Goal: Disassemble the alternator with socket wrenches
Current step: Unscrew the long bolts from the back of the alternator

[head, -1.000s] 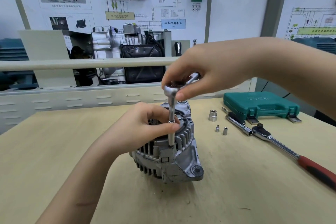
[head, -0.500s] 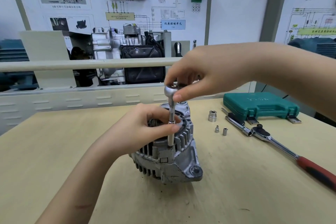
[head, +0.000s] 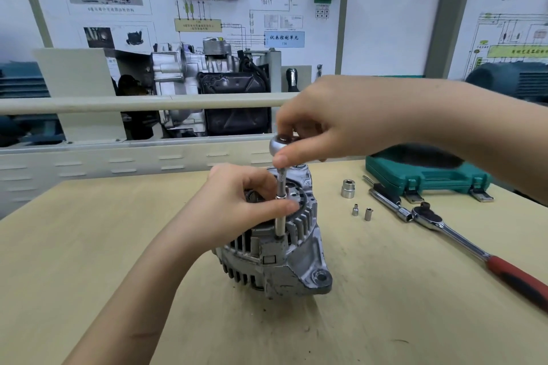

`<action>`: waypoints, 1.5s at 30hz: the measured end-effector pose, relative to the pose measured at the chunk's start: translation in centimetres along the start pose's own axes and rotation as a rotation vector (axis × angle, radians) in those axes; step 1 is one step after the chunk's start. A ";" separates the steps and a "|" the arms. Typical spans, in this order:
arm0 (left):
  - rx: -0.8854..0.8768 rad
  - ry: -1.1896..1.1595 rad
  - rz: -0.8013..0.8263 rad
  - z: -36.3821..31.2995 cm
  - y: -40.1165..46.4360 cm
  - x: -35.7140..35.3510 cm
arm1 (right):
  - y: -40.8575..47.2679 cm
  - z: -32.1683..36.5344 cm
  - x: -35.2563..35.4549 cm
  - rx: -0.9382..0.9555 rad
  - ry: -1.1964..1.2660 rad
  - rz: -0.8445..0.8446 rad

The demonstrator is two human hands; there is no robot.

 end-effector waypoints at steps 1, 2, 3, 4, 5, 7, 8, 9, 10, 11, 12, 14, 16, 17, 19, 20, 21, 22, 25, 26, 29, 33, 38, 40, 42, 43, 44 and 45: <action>0.008 -0.028 0.029 0.0 0.0 0.0 | 0.1 0.1 0.1 0.009 0.003 0.013; 0.012 -0.061 0.057 0.0 0.0 0.0 | 0.1 0.1 0.1 0.017 0.011 0.032; 0.013 -0.090 0.076 -0.1 -0.1 0.0 | 0.1 0.1 0.2 0.024 0.019 0.056; 0.014 -0.106 0.083 -0.1 -0.1 0.1 | 0.1 0.1 0.2 0.032 0.034 0.078; 0.013 -0.109 0.079 0.0 -0.1 0.1 | 0.0 0.2 0.2 0.041 0.055 0.103; 0.002 -0.087 0.052 -0.1 -0.1 0.2 | -0.2 0.2 0.3 0.050 0.082 0.129; -0.006 -0.056 0.032 -0.2 -0.1 0.3 | -0.2 0.1 0.4 0.046 0.081 0.124; -0.016 -0.007 0.008 -0.3 -0.2 0.3 | -0.2 0.1 0.4 0.035 0.071 0.110; -0.025 0.048 -0.016 -0.3 -0.2 0.3 | 0.0 0.0 0.5 0.022 0.053 0.091; -0.033 0.092 -0.038 -0.3 -0.2 0.3 | 0.1 0.0 0.5 0.004 0.034 0.070; -0.033 0.113 -0.049 -0.3 -0.2 0.3 | 0.2 -0.1 0.5 -0.017 0.021 0.053; -0.023 0.117 -0.048 -0.1 0.0 0.2 | 0.3 -0.3 0.1 -0.045 0.029 0.044; -0.019 0.108 -0.043 0.1 0.0 0.1 | 0.3 -0.3 0.0 -0.037 0.048 0.040; -0.017 0.091 -0.041 0.1 0.0 0.2 | 0.3 -0.2 0.0 -0.022 0.051 0.036; -0.010 0.020 -0.018 0.0 0.0 0.4 | 0.4 0.0 0.1 0.010 0.042 0.041; 0.001 -0.020 0.015 0.0 -0.1 0.5 | 0.4 0.1 0.1 0.023 0.044 0.056; 0.009 -0.047 0.051 0.0 -0.1 0.5 | 0.4 0.1 0.1 0.033 0.060 0.077; 0.013 -0.063 0.082 0.0 -0.2 0.4 | 0.4 0.1 0.1 0.042 0.084 0.099; 0.014 -0.088 0.089 0.1 -0.2 0.5 | 0.4 0.2 0.1 0.068 0.125 0.145; 0.011 -0.089 0.069 0.1 -0.2 0.5 | 0.4 0.1 0.1 0.069 0.128 0.147; -0.018 -0.027 0.004 0.0 -0.2 0.5 | 0.4 0.1 0.2 0.050 0.101 0.139; -0.011 0.082 -0.055 0.4 0.0 0.1 | 0.5 -0.6 0.1 -0.029 0.015 0.088; -0.009 -0.046 0.027 0.1 0.0 0.1 | 0.3 -0.2 0.1 0.008 0.038 0.048; 0.007 -0.082 0.097 0.1 -0.1 -0.2 | 0.2 0.1 0.3 0.033 0.035 0.074; 0.010 -0.080 0.155 0.0 -0.2 -0.4 | 0.1 0.3 0.4 0.063 0.042 0.090; 0.010 -0.081 0.169 0.0 -0.2 -0.4 | 0.1 0.4 0.4 0.071 0.058 0.097; 0.009 -0.079 0.168 0.0 -0.2 -0.4 | 0.1 0.5 0.4 0.075 0.072 0.100; 0.003 -0.060 0.159 -0.1 -0.2 -0.3 | 0.1 0.5 0.5 0.075 0.077 0.099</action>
Point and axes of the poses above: each hand's wrist, its own y-axis towards the middle knuckle, its own x-axis out of the back of the hand, z = x × y, the point moved 6 cm from there along y, towards the middle knuckle, and after that the axes turned 9 degrees about -y, right-handed, at the moved point
